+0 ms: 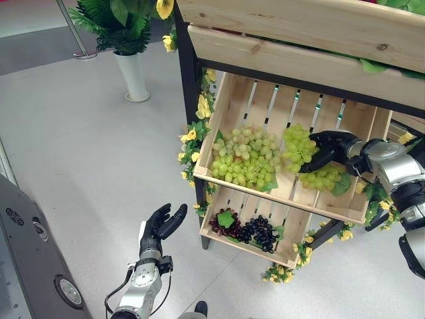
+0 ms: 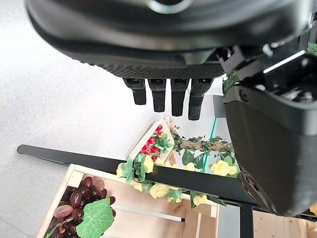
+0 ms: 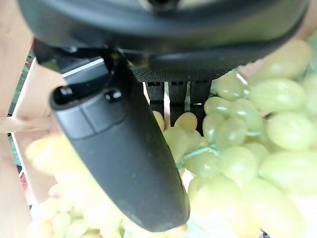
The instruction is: Pick up the fruits from the basket on one side to the basket on the other side
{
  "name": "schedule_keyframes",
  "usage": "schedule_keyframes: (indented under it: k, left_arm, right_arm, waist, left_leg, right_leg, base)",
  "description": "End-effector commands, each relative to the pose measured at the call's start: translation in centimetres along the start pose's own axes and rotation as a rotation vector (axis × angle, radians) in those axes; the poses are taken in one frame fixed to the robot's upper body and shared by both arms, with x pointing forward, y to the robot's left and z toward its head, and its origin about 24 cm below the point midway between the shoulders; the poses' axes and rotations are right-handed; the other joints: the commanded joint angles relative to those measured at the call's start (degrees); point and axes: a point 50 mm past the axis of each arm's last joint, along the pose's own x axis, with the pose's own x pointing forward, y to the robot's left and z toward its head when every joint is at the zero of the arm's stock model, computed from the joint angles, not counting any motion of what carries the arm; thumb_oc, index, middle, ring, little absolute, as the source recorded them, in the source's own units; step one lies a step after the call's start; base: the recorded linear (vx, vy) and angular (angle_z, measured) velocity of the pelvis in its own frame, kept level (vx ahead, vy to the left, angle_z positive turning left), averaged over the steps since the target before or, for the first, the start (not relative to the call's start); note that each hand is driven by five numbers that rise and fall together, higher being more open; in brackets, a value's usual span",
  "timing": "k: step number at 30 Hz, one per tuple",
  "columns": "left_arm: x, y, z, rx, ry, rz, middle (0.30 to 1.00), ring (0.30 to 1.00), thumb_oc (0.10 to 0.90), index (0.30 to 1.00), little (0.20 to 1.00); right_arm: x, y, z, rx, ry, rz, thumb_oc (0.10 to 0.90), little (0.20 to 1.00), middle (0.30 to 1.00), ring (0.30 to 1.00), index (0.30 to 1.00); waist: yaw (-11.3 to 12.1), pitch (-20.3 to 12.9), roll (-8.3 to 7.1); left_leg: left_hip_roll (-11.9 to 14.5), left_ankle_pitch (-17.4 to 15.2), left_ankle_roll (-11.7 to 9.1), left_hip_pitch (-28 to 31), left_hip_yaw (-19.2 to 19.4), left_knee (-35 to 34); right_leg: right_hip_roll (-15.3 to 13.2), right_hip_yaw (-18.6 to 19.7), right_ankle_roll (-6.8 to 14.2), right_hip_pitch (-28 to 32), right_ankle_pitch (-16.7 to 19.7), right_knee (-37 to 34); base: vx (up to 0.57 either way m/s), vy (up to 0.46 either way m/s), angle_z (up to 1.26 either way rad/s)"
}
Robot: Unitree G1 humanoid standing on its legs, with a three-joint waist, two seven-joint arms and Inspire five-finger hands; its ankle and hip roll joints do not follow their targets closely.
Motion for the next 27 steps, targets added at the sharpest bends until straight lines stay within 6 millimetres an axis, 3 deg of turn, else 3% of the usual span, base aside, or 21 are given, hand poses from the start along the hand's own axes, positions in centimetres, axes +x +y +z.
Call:
schedule_keyframes:
  k: [1, 6, 12, 20, 27]
  left_arm:
    - [1.2, -1.1, 5.4, 0.015, -0.259, -0.075, 0.900, 0.900, 0.800, 0.900, 0.900]
    - [1.0, -0.8, 5.0, 0.005, -0.255, -0.063, 0.900, 0.900, 0.800, 0.900, 0.900]
    - [0.9, -0.5, 5.0, -0.007, -0.256, -0.027, 0.900, 0.900, 0.800, 0.900, 0.900]
    - [1.3, -0.4, 5.5, -0.010, -0.258, 0.002, 0.900, 0.900, 0.800, 0.900, 0.900]
    - [1.2, -0.2, 5.5, -0.022, -0.260, 0.018, 0.900, 0.900, 0.800, 0.900, 0.900]
  right_arm:
    - [-2.2, -3.1, 5.3, -0.085, -0.213, -0.181, 0.800, 0.900, 0.900, 0.900, 0.900]
    - [-2.7, -1.0, 5.8, -0.107, -0.326, -0.215, 0.800, 0.900, 0.900, 0.900, 0.900]
    - [-3.7, 1.9, 3.7, -0.212, -0.331, -0.210, 0.800, 0.900, 0.900, 0.900, 0.900]
    - [-5.8, 1.0, 2.3, -0.404, -0.253, -0.346, 0.800, 0.900, 0.900, 0.900, 0.900]
    - [-7.7, 0.2, 3.9, -0.564, -0.286, -0.511, 0.800, 0.900, 0.900, 0.900, 0.900]
  waist:
    - [1.58, -3.29, -1.77]
    - [0.12, -3.10, -1.50]
    - [-2.06, -2.72, -1.24]
    - [-4.02, -1.92, -1.14]
    - [-5.01, -1.71, -0.75]
  left_leg:
    - [-0.64, -10.94, -0.60, 3.94, 2.20, 0.51]
    - [-0.51, -10.98, -0.49, 3.90, 3.02, 0.51]
    - [-0.34, -11.14, -0.16, 3.89, 4.26, 0.51]
    - [-0.30, -11.56, 0.12, 4.06, 5.51, 0.51]
    - [-0.37, -12.10, 0.24, 4.63, 6.23, 0.51]
  right_leg:
    - [-2.64, -2.62, 0.30, 0.80, -1.43, 0.37]
    - [-2.45, -1.46, 0.31, 0.26, -1.41, 0.37]
    - [-2.42, 0.23, 0.60, -0.42, -1.19, 0.37]
    - [-2.34, 1.83, 1.05, -1.10, -0.82, 0.37]
    - [-2.07, 2.82, 1.22, -1.03, -0.94, 0.37]
  base:
    - [0.00, 0.000, 0.00]
    - [0.01, 0.000, -0.07]
    - [0.02, 0.003, -0.08]
    - [0.00, -0.002, -0.10]
    - [0.01, 0.011, -0.06]
